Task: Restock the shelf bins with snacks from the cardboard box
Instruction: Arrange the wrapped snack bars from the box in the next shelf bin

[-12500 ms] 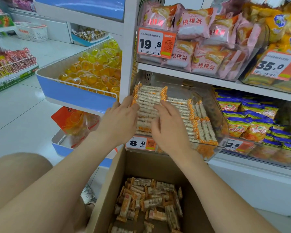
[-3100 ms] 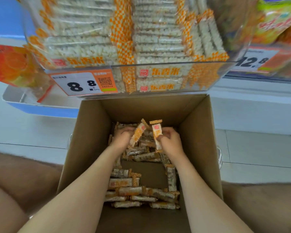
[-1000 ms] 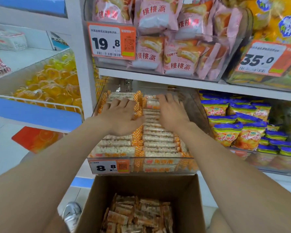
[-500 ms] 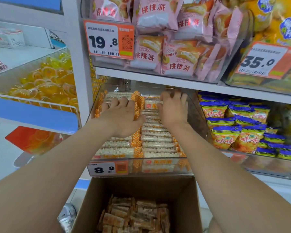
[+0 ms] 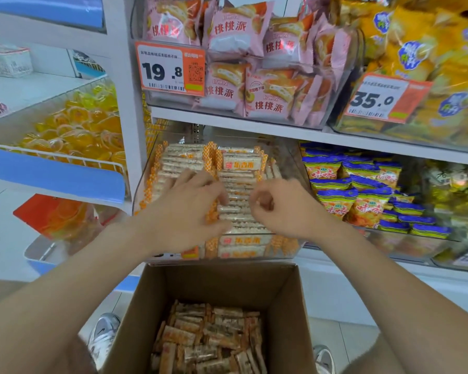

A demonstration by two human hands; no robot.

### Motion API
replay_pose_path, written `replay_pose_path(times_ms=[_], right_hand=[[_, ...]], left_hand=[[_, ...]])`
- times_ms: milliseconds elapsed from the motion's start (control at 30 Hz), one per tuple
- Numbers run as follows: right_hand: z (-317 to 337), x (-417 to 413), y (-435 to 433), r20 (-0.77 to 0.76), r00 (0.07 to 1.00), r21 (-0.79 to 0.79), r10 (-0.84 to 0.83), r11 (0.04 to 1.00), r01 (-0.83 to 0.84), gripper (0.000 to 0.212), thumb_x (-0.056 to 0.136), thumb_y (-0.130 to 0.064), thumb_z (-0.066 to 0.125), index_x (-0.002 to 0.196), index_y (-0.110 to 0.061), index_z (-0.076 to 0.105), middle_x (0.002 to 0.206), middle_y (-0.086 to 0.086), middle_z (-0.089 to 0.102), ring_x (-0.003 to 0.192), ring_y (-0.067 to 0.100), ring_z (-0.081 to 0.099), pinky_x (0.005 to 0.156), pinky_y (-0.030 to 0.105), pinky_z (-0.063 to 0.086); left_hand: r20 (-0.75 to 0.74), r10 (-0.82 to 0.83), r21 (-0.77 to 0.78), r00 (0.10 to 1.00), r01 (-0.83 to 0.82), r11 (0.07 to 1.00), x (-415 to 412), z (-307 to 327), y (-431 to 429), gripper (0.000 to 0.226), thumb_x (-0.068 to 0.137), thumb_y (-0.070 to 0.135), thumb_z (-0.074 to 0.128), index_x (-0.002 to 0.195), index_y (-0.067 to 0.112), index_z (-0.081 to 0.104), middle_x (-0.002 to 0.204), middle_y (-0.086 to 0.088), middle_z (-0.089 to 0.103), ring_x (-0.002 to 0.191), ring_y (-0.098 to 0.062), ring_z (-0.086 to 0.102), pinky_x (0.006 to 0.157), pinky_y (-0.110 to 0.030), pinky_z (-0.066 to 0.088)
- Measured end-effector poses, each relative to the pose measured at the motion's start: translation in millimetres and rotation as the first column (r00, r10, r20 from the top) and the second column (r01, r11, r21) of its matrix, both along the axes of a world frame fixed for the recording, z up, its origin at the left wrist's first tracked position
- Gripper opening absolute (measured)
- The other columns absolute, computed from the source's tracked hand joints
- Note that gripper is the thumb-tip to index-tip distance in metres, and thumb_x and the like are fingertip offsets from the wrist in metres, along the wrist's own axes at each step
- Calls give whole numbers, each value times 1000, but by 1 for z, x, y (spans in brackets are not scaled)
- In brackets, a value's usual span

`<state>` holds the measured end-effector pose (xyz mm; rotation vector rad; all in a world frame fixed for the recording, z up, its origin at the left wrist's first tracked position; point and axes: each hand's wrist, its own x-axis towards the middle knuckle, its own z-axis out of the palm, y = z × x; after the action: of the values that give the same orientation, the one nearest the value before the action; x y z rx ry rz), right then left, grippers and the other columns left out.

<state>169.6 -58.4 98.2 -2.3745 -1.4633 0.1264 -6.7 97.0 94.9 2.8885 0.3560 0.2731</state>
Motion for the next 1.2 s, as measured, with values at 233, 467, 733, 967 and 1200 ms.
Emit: replay_pose_path(times_ms=[233, 467, 733, 967, 1200], right_hand=[[-27, -28, -35, 162, 984, -72, 67, 996, -56, 11, 97, -34, 68, 99, -23, 68, 97, -5, 68, 93, 18, 64, 79, 40, 56], [-47, -53, -43, 340, 940, -25, -1, 1000, 10, 8, 98, -17, 67, 104, -21, 63, 104, -1, 63, 103, 24, 61, 75, 39, 53], [-50, -81, -63, 333, 942, 132, 35, 988, -83, 8, 85, -18, 65, 93, -17, 64, 93, 2, 58, 91, 26, 55, 74, 39, 47], [-152, -99, -66, -169, 984, -416, -61, 909, -15, 20, 94, -21, 63, 112, -21, 72, 103, 3, 68, 90, 25, 67, 77, 43, 62], [-280, -86, -58, -342, 900, -568, -271, 823, 32, 11, 99, -13, 60, 90, -15, 67, 93, 6, 65, 87, 26, 67, 77, 41, 61]], left_hand=[[-37, -114, 299, 993, 120, 947, -21, -30, -8, 55, 76, 14, 82, 114, 43, 55, 134, 8, 44, 131, -25, 38, 108, -47, 35], [56, -106, 311, 993, 84, 947, -35, -40, -12, 52, 74, 6, 82, 110, 39, 62, 136, 6, 46, 134, -27, 40, 109, -50, 36], [356, -239, 319, 903, 123, 940, -37, -50, -52, 11, 85, 18, 70, 93, 17, 62, 101, -2, 57, 94, -27, 50, 77, -38, 40], [-534, -113, 46, 838, 162, 986, -30, -176, -71, 26, 98, 42, 57, 118, 27, 63, 107, 2, 66, 96, -22, 68, 74, -38, 57], [-684, 16, -171, 729, -182, 968, -39, -300, -60, 23, 103, 18, 56, 124, 19, 63, 117, -5, 67, 94, -23, 64, 82, -40, 59]])
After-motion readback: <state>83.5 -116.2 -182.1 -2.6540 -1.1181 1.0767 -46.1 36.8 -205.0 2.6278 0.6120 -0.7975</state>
